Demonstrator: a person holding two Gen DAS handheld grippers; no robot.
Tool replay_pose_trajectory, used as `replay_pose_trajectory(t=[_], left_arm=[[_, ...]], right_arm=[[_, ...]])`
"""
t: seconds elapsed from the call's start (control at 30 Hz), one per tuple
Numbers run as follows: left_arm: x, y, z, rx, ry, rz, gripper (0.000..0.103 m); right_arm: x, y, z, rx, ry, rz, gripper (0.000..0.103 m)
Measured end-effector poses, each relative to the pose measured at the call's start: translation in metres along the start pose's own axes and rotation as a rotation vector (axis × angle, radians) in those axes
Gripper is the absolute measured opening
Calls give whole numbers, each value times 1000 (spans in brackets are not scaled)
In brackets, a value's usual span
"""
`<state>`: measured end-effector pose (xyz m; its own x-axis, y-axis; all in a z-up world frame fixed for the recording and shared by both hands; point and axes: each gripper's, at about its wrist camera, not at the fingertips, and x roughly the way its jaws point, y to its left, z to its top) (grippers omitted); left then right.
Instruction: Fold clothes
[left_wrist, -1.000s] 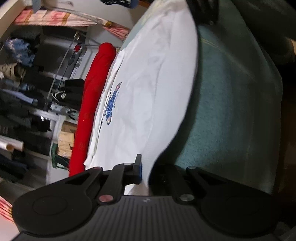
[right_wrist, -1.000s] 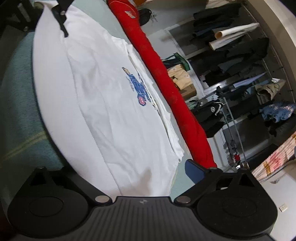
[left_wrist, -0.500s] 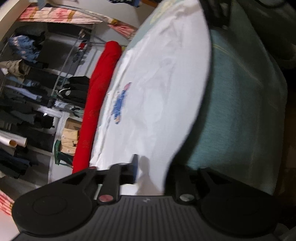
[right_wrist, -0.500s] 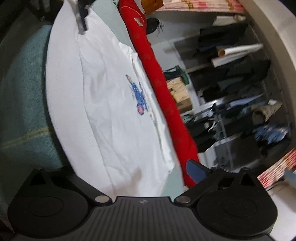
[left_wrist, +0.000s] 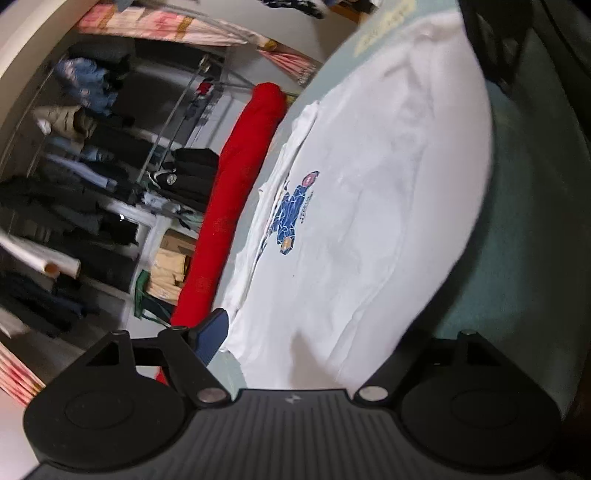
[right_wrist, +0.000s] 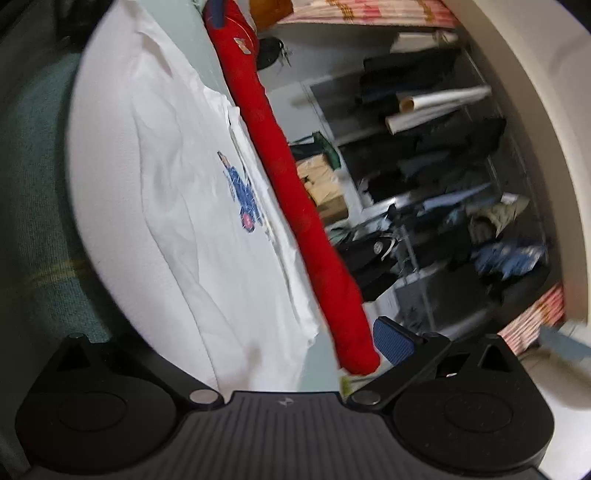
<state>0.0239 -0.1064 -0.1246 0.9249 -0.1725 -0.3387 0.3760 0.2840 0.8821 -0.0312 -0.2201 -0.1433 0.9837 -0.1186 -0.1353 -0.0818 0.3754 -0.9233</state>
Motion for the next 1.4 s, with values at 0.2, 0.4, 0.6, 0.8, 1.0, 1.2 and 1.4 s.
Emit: replay_pose_trajectory(t=[0.2, 0.4, 0.6, 0.8, 1.0, 1.2, 1.4], left_arm=[[-1, -4, 1, 50, -22, 48, 80], [0, 9, 6, -18, -33, 96, 80], [6, 28, 13, -51, -40, 152, 80], [24, 49, 20, -78, -35, 185, 80], [45, 61, 24, -76, -30, 195, 80], [71, 77, 26, -78, -23, 200, 80], [106, 90, 30, -81, -15, 219, 80]], right_arm=[[-6, -10, -1, 35, 13, -26, 103], [-3, -22, 1, 36, 15, -108, 103], [12, -33, 2, 45, 22, -156, 103], [35, -42, 7, 48, 22, -186, 103], [65, -52, 12, 39, 21, -199, 103], [99, -62, 18, 30, 20, -209, 103], [138, -68, 23, 41, 39, -233, 103]])
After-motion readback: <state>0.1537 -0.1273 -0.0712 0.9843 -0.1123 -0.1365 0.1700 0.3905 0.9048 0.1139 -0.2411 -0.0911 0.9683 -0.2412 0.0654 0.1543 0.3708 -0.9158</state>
